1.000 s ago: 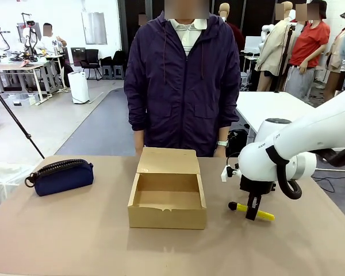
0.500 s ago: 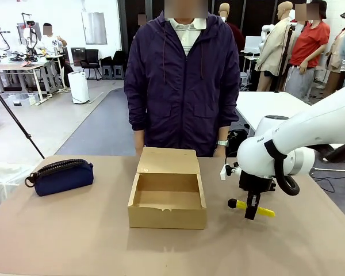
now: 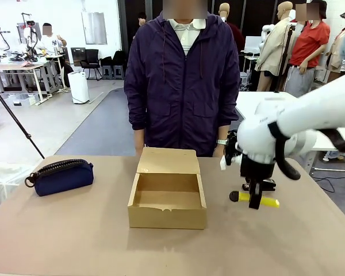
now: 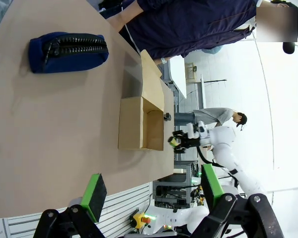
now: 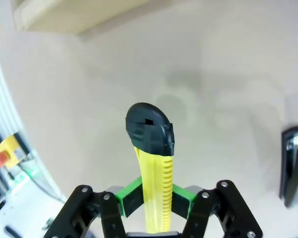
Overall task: Pack the items into the box.
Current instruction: Pick up the item specified by the human and place it in the Mailer Box.
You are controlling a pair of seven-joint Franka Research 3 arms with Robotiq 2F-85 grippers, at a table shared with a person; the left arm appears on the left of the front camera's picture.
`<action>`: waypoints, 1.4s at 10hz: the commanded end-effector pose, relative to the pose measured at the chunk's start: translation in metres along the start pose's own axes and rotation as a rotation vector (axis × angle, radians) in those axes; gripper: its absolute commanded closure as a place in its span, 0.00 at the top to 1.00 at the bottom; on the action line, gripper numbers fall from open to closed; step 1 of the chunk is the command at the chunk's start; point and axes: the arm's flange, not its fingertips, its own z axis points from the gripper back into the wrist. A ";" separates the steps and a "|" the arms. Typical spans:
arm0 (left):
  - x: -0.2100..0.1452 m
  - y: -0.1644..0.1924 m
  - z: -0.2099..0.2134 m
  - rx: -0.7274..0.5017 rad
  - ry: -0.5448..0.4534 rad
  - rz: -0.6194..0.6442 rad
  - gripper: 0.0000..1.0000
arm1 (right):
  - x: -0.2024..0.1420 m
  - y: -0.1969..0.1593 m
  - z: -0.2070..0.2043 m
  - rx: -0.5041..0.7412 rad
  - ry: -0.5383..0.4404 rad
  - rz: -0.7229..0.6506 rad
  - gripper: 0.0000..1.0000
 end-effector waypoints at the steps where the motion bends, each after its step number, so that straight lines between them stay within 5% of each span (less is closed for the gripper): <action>1: 0.000 -0.002 0.001 -0.020 -0.008 0.001 1.00 | -0.010 0.009 0.064 -0.011 0.018 0.047 0.00; 9: 0.000 -0.002 0.001 -0.020 -0.008 0.001 1.00 | -0.016 0.021 0.094 -0.038 -0.004 0.011 0.00; 14: 0.000 -0.002 0.001 -0.020 -0.008 0.001 1.00 | 0.155 0.089 0.090 -0.066 0.056 0.343 0.00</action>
